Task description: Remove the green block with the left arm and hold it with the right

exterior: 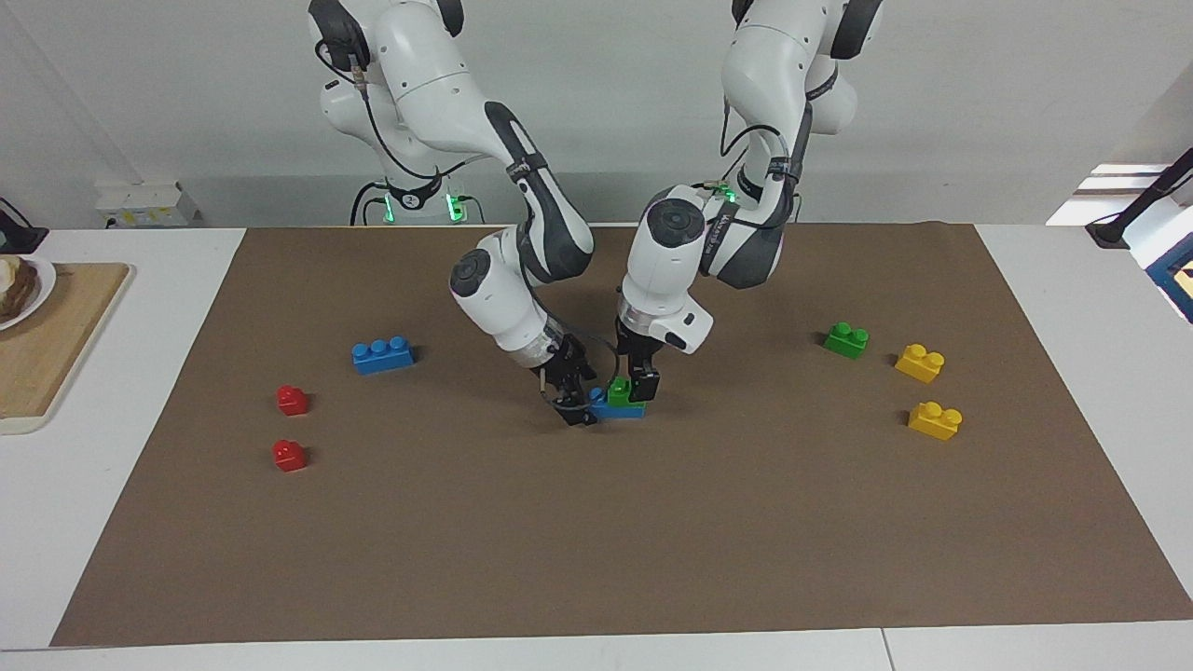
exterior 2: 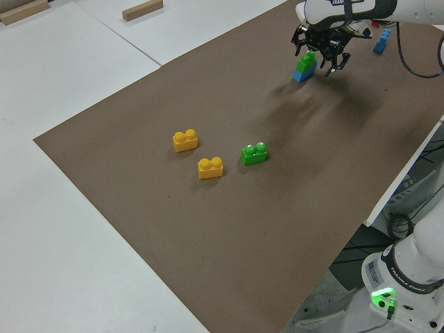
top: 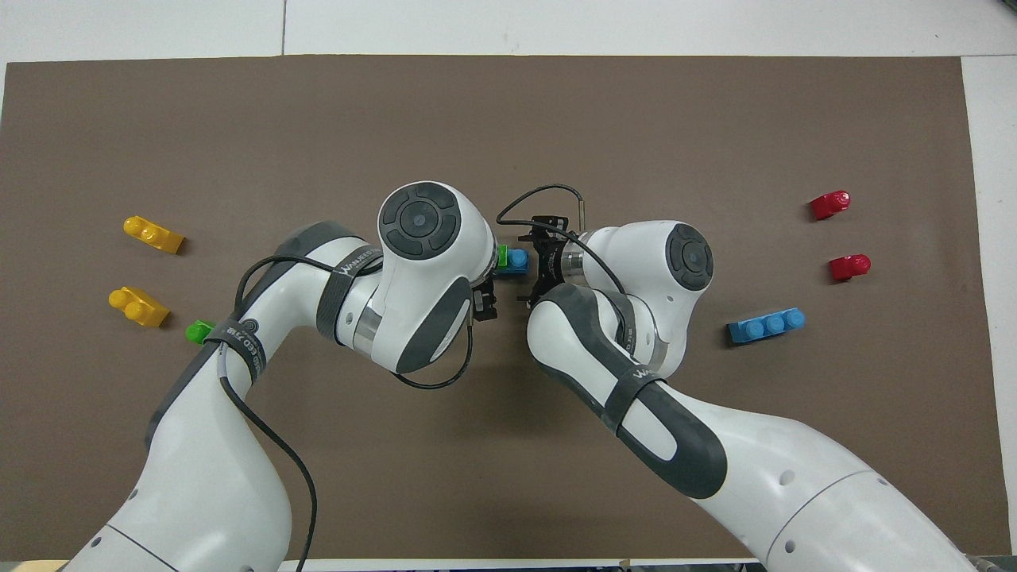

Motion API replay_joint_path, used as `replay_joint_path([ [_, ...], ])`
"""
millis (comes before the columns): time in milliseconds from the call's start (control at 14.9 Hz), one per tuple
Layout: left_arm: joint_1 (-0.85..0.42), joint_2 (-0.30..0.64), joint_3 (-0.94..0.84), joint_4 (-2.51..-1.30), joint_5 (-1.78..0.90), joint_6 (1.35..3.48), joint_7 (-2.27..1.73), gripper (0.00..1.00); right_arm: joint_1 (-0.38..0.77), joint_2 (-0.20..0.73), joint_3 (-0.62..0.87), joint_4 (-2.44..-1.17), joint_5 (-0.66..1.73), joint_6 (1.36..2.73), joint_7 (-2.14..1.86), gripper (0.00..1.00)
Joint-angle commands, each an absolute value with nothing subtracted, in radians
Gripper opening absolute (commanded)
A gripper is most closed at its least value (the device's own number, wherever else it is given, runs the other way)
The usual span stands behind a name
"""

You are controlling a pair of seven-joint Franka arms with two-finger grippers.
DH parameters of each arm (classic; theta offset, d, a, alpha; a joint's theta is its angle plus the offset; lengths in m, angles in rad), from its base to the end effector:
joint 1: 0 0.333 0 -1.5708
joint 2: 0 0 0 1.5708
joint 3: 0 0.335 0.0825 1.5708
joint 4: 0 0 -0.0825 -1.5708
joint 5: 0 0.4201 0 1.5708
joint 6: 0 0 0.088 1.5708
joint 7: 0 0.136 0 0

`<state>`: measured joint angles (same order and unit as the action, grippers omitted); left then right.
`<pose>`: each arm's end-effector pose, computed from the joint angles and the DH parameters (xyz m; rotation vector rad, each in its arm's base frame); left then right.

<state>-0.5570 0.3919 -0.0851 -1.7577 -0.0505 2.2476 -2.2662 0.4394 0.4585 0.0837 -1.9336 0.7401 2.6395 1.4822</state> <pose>0.5631 -0.4190 0.3247 2.0451 2.2403 -0.0926 0.5987 0.3336 0.2339 -1.8784 1.9107 0.3682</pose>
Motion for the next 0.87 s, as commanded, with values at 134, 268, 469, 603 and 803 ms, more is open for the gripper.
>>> replay_joint_path([
  [134,-0.577,0.408,-0.067,-1.75,-0.015,2.267,-2.306,1.0,0.44,0.486,0.084,-1.901,0.772,2.652,1.456,0.95],
  [268,-0.577,0.408,-0.067,-1.75,-0.015,2.266,-2.306,1.0,0.442,0.486,0.084,-1.899,0.772,2.654,1.456,0.88],
  [469,-0.577,0.408,-0.067,-1.752,-0.015,2.266,-2.306,1.0,0.44,0.486,0.084,-1.899,0.772,2.654,1.456,0.71],
  [603,-0.575,0.408,-0.066,-1.756,-0.015,2.267,-2.307,1.0,0.439,0.486,0.084,-1.899,0.772,2.654,1.456,0.39],
  [803,-0.575,0.408,-0.066,-1.756,-0.015,2.267,-2.309,1.0,0.43,0.489,0.084,-1.899,0.772,2.652,1.444,0.0],
])
